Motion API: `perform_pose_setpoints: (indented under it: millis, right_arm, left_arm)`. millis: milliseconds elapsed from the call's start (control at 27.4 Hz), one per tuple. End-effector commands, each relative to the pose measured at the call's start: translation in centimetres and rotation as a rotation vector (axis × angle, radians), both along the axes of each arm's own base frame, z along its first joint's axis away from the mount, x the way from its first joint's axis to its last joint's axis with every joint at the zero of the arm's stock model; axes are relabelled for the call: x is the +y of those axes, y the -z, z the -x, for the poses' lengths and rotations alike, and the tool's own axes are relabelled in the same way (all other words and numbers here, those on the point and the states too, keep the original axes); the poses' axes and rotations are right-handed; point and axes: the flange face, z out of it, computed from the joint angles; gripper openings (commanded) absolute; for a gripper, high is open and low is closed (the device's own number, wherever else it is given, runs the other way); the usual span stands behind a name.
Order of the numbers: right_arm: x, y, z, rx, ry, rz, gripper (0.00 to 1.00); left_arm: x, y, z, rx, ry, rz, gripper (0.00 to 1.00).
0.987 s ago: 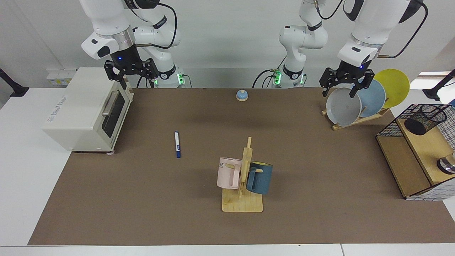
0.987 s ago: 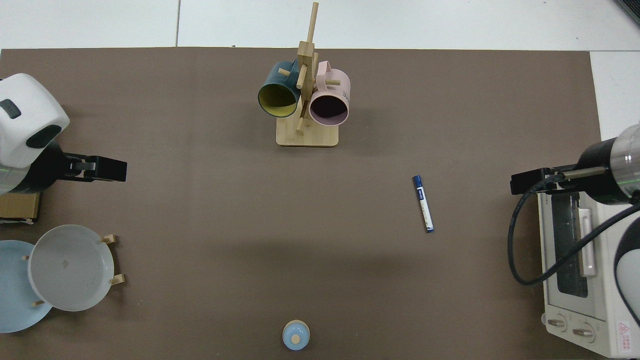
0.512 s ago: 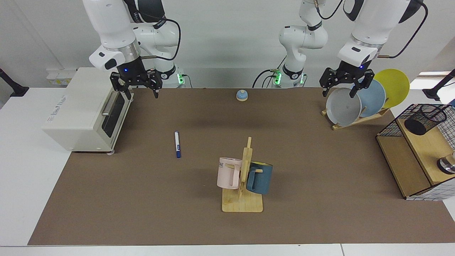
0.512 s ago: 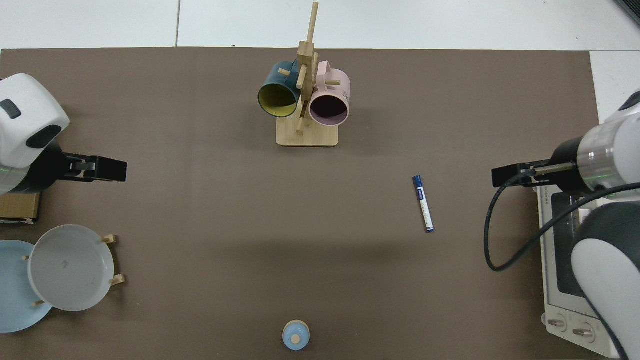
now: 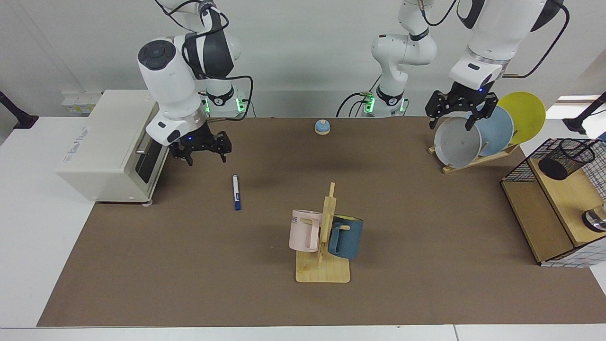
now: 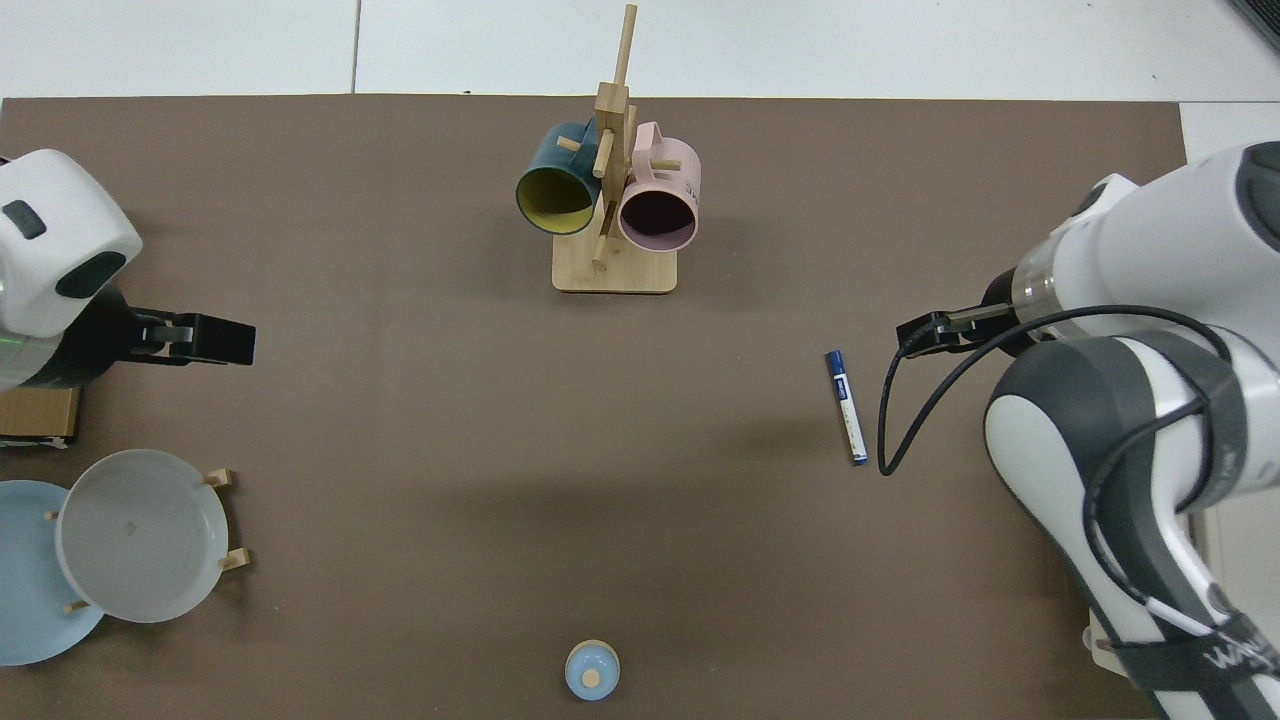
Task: Put markers into pen holder
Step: 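Lower the right gripper onto the marker and close it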
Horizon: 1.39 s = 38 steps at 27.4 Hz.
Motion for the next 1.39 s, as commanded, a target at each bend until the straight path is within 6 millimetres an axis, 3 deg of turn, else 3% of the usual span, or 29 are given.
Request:
perform_pose_setpoints:
  millis: [0, 146, 439, 731, 987, 1243, 1353]
  right_arm:
    - [0.0, 4.2, 0.0, -0.029, -0.018, -0.005, 1.0]
    - [0.7, 6.5, -0.2, -0.015, -0.024, -0.008, 1.0]
    - [0.9, 9.1, -0.8, -0.001, -0.011, -0.018, 1.0]
    - [2.6, 14.5, -0.2, 0.003, 0.004, -0.018, 1.0]
    - [3.7, 17.9, -0.4, 0.028, -0.006, -0.006, 1.0]
    - [3.6, 19.4, -0.4, 0.051, -0.007, 0.0, 0.99]
    - [3.5, 20.3, -0.1, 0.064, -0.012, 0.01, 0.93]
  left_arm:
    - [0.4, 0.0, 0.6, 0.006, 0.009, -0.01, 1.0]
    - [0.4, 0.0, 0.7, 0.008, 0.009, -0.009, 1.0]
    - [0.4, 0.2, 1.0, 0.011, 0.008, -0.007, 1.0]
    - [0.4, 0.3, 1.1, 0.015, 0.009, -0.005, 1.0]
    - [0.4, 0.4, 1.1, 0.015, 0.009, -0.004, 1.0]
    - [0.4, 0.5, 1.1, 0.016, 0.009, -0.004, 1.0]
    - [0.4, 0.5, 1.1, 0.016, 0.009, -0.004, 1.0]
